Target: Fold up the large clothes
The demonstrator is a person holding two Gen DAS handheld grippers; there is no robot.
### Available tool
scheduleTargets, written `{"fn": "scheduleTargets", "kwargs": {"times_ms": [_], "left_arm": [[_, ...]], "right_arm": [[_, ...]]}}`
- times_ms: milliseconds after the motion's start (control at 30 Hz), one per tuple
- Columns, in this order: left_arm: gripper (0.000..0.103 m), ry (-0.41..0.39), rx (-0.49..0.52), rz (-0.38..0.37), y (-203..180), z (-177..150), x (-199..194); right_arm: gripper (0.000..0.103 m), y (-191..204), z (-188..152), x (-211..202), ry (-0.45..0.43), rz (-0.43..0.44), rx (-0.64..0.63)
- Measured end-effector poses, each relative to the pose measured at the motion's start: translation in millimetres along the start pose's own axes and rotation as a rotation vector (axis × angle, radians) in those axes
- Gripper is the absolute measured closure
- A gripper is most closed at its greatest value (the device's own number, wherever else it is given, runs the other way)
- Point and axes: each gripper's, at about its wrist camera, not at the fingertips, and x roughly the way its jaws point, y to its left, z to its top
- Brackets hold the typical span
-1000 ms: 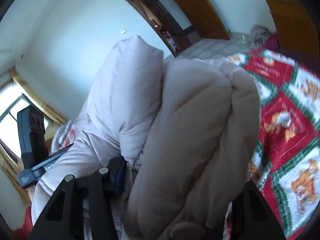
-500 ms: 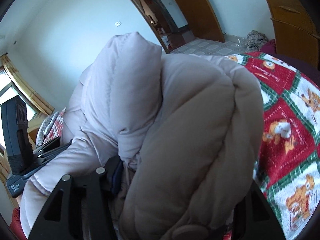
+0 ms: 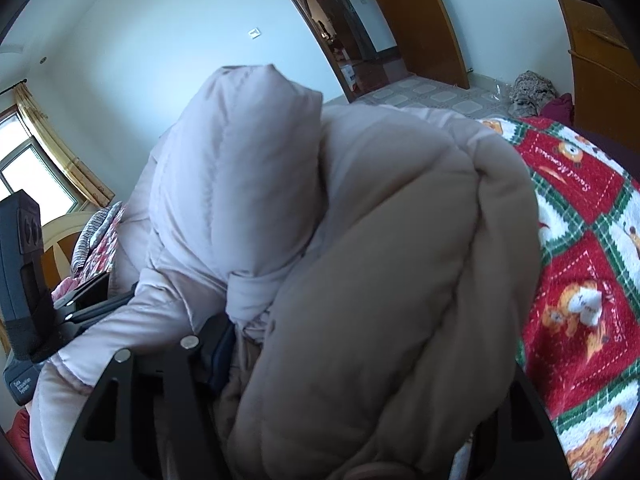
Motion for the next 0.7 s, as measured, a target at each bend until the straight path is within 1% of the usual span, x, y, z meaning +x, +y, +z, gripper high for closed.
{"fn": "scheduleTargets", "kwargs": {"times_ms": [100,233,300,333,367,433,467,533,600,633,667,700], "left_arm": [[0.033,0.002,0.007,-0.005,0.8,-1.2,-0.9],[0.033,0.003,0.054,-0.029,-0.3,-3.5,-4.0],[0.033,-0.003,0.075,-0.027,-3.6,-4.4,-5.0],[0.033,-0.005,0.081,-0.025,-4.8,-4.5,-5.0],[0.033,-0.007,0.084,-0.026,-5.0,-4.9,-5.0],[0.033,-0.009,0.092,-0.031,-4.7,-5.7,-5.3],[0.033,-0.011,0.097,-0.036,-4.0,-6.2,-5.5],[0.033,-0.014,0.098,-0.045,-3.0,-7.0,-5.6],[0.033,-0.017,0.102,-0.044,-3.8,-7.5,-5.6],[0.033,-0.019,0.112,-0.036,-6.1,-7.7,-6.0],[0.033,-0.022,0.127,-0.025,-9.3,-8.0,-6.4],[0.033,-0.024,0.137,-0.02,-11.2,-8.6,-7.0]], "right_arm": [[0.036,1.6,-0.8,-2.8,0.002,-0.007,0.002],[0.036,1.3,-9.4,-14.2,0.008,-0.027,0.024],[0.033,-2.8,-13.0,-20.8,0.004,-0.028,0.05],[0.03,-4.8,-13.9,-24.1,0.003,-0.037,0.066],[0.027,-4.3,-13.9,-29.3,0.005,-0.063,0.079],[0.027,-0.1,-12.4,-43.2,0.001,-0.105,0.077],[0.027,4.8,-10.2,-57.5,-0.029,-0.133,0.061],[0.027,14.8,-3.1,-90.0,-0.123,-0.169,0.028],[0.028,23.3,9.5,-114.6,-0.199,-0.192,0.013],[0.029,26.2,14.4,-119.1,-0.215,-0.192,0.009],[0.032,31.5,23.0,-120.7,-0.223,-0.183,-0.005],[0.041,35.7,29.5,-117.9,-0.218,-0.182,-0.023]]}}
